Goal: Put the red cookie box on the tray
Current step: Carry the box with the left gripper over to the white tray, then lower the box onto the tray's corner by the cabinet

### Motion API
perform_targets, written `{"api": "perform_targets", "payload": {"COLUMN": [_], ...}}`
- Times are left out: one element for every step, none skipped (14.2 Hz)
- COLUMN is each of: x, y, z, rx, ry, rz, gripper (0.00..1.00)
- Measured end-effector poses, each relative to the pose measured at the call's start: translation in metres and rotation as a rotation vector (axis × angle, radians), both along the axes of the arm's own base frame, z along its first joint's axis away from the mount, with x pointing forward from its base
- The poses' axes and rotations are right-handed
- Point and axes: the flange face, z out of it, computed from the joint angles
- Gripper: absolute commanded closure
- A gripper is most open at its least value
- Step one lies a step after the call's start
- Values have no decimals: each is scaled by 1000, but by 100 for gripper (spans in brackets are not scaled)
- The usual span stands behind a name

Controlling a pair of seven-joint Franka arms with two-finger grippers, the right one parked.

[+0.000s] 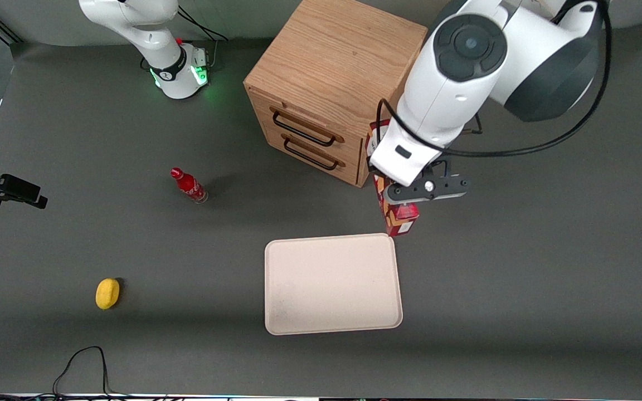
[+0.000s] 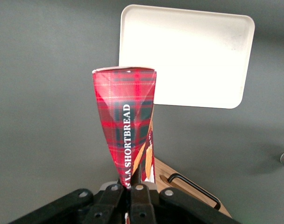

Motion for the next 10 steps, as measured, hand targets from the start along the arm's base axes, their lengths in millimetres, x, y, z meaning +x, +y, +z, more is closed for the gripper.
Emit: {"api": "perform_targets", "payload": {"x": [8,17,26,36,44,51,57,62,67,72], "y": [-1,-3,-5,-8,-10,-13,-15,-17,-16,-11], "z": [-15,-35,-57,-82,-107,-130,-150,-168,-182,-193], "rx": [2,2,0,1,1,-2,-8,-12,-14,-14], "ry": [11,22,32,46,59,68,71,73,77,81], "rz": [4,10,15,20,23,25,27,30,32,31], "gripper": [100,100,100,100,100,100,100,100,100,100]}}
